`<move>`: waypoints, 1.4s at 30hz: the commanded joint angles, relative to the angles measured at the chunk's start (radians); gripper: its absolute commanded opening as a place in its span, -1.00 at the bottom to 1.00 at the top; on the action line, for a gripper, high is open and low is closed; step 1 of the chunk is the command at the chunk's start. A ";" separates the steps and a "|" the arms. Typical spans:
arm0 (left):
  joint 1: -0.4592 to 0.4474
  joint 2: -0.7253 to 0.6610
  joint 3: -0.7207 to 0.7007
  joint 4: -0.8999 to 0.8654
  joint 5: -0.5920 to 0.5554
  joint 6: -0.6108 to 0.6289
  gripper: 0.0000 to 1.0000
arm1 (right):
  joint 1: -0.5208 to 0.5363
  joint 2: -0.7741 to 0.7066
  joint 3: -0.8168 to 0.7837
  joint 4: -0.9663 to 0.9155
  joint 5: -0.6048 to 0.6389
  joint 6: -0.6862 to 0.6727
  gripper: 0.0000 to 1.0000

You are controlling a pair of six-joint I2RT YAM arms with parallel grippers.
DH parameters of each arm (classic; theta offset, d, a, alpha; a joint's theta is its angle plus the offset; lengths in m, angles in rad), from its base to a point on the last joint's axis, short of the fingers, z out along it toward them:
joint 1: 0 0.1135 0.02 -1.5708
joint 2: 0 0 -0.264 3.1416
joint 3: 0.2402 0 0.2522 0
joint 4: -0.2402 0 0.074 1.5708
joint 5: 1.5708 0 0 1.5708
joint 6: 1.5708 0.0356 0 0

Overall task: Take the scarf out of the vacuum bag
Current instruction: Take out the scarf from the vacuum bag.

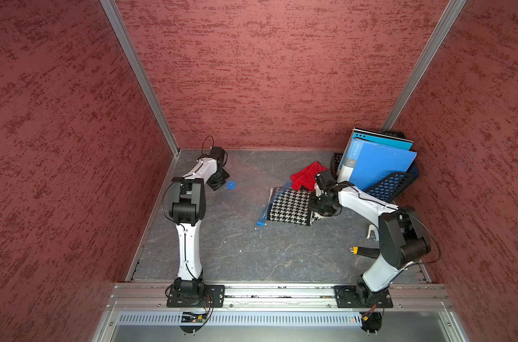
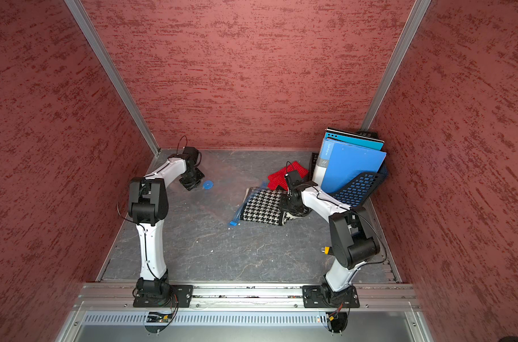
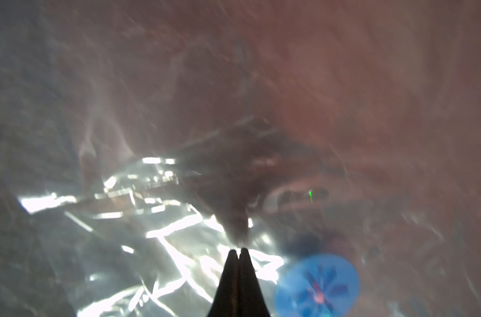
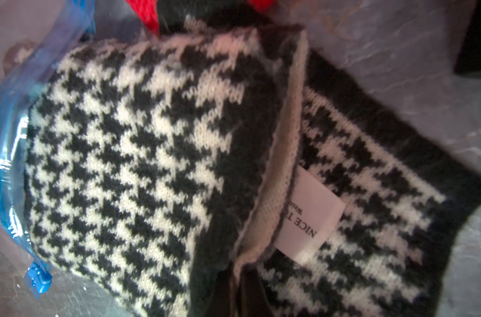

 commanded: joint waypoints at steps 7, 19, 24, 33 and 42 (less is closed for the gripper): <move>-0.245 -0.028 -0.057 0.100 0.145 -0.085 -1.00 | 0.000 -0.010 0.010 -0.043 -0.073 -0.038 -1.00; -0.161 0.134 -0.009 0.114 0.095 -0.140 -1.00 | 0.012 -0.128 -0.024 -0.135 -0.040 -0.033 -1.00; -0.114 0.163 0.022 0.109 0.089 -0.132 -1.00 | 0.006 -0.130 -0.025 -0.214 0.092 -0.016 -1.00; -0.032 0.099 -0.021 0.101 0.060 -0.110 -1.00 | 0.004 0.030 -0.035 -0.073 -0.166 -0.004 -1.00; -0.134 -0.240 -0.137 0.160 -0.088 0.060 1.00 | 0.004 -0.225 -0.014 -0.099 0.148 0.078 0.98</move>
